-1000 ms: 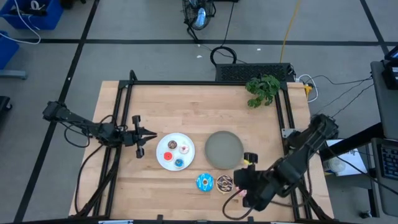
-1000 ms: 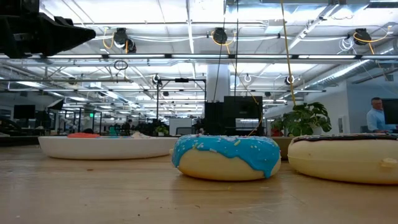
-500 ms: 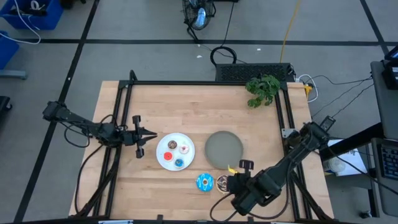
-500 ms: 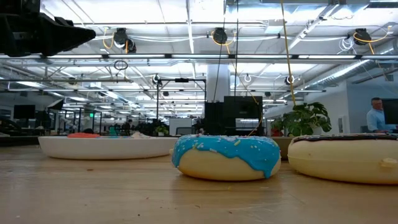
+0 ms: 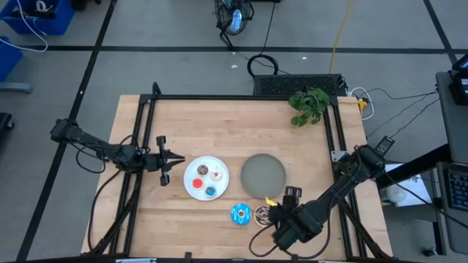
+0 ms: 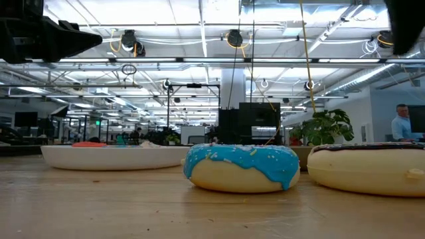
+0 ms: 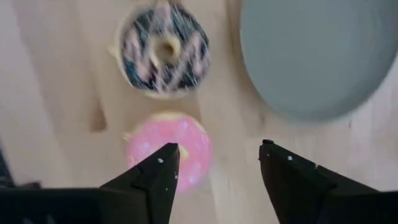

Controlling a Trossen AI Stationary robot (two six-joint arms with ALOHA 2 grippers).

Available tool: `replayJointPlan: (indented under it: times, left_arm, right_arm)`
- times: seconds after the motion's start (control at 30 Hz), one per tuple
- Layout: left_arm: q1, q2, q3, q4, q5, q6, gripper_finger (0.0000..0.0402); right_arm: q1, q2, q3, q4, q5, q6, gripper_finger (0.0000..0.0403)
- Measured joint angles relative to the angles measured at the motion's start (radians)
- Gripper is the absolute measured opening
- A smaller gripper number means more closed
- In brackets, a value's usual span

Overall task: Pick & Place donuts
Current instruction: Put the big pink donut on the gray plate

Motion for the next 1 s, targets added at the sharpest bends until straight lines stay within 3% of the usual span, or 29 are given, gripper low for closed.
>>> replayJointPlan:
  times: [0.13, 0.3, 0.43, 1.0]
  left_arm:
    - [0.006, 0.000, 0.000, 0.000, 0.000, 0.012, 0.0037]
    - [0.029, 0.000, 0.000, 0.000, 0.000, 0.014, 0.0037]
    - [0.052, 0.000, 0.000, 0.001, 0.000, 0.001, 0.0037]
    - [0.098, 0.000, 0.000, 0.001, 0.001, -0.053, 0.0037]
  right_arm:
    - [0.013, -0.034, -0.108, 0.024, -0.011, 0.085, 0.0213]
    - [0.009, -0.081, -0.238, 0.196, -0.130, 0.071, 0.0215]
    - [0.007, -0.109, -0.322, 0.310, -0.132, 0.053, 0.0215]
    - [0.002, -0.111, -0.510, 0.481, -0.151, 0.071, 0.0217]
